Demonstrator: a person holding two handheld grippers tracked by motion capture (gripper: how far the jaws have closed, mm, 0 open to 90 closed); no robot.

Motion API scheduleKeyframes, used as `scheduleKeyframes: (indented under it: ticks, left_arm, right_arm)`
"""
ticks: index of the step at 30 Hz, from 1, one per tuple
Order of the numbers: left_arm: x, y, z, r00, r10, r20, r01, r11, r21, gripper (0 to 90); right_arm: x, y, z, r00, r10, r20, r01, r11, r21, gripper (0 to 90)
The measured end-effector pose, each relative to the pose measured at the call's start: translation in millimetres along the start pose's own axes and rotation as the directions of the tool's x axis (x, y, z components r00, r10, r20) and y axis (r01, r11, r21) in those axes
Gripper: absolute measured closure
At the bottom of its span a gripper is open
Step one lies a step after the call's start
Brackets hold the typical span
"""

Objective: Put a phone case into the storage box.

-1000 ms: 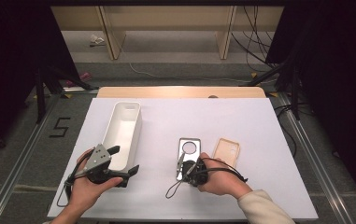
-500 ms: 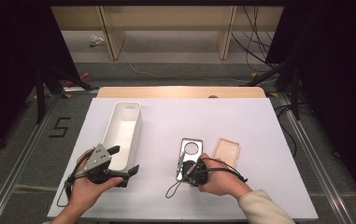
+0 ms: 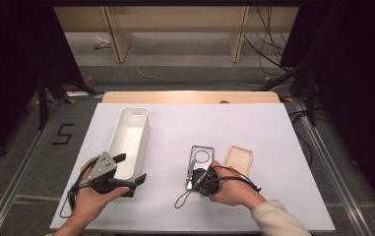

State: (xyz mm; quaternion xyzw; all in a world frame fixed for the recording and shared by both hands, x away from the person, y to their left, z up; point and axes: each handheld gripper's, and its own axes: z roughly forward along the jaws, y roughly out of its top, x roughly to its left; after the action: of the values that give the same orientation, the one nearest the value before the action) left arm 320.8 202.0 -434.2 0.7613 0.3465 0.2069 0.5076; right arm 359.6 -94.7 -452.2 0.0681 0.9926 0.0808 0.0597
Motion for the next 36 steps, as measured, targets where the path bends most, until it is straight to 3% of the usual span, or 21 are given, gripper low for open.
scheduleKeyframes:
  ticks: [10, 18, 22, 27, 32, 36]
  left_arm:
    - [0.2, 0.4, -0.9, 1.0, -0.002, -0.003, 0.002, 1.0, -0.006, 3.0]
    - [0.3, 1.0, -1.5, 0.9999, -0.01, -0.006, 0.01, 0.9999, -0.011, 3.6]
    - [-1.9, 5.8, -1.7, 0.9998, -0.022, 0.001, 0.022, 0.9995, -0.024, 4.0]
    - [-5.6, 22.7, 1.5, 0.9986, -0.051, 0.013, 0.051, 0.998, -0.038, 7.6]
    - [-7.4, 47.8, 16.9, 0.9959, -0.089, 0.014, 0.089, 0.996, -0.009, 13.4]
    - [-10.7, 67.9, 35.8, 0.9946, -0.098, 0.036, 0.096, 0.9945, 0.042, 15.4]
  right_arm:
    - [-1.1, -2.4, -10.7, 0.9993, 0.026, 0.026, -0.025, 0.999, -0.033, 89.1]
    - [-3.7, -5.6, -20.4, 0.9973, 0.044, 0.059, -0.036, 0.993, -0.116, 89.1]
    - [-1.7, -8.7, -24.7, 0.9956, 0.057, 0.074, -0.044, 0.985, -0.169, 89.2]
    - [0.1, -13.2, -29.5, 0.9924, 0.045, 0.114, -0.018, 0.974, -0.228, 89.1]
    - [4.6, -12.9, -33.9, 0.9904, 0.045, 0.13, -0.011, 0.968, -0.249, 89.2]
    - [7.4, -11.5, -37.1, 0.988, 0.035, 0.15, 0.008, 0.961, -0.276, 89.2]
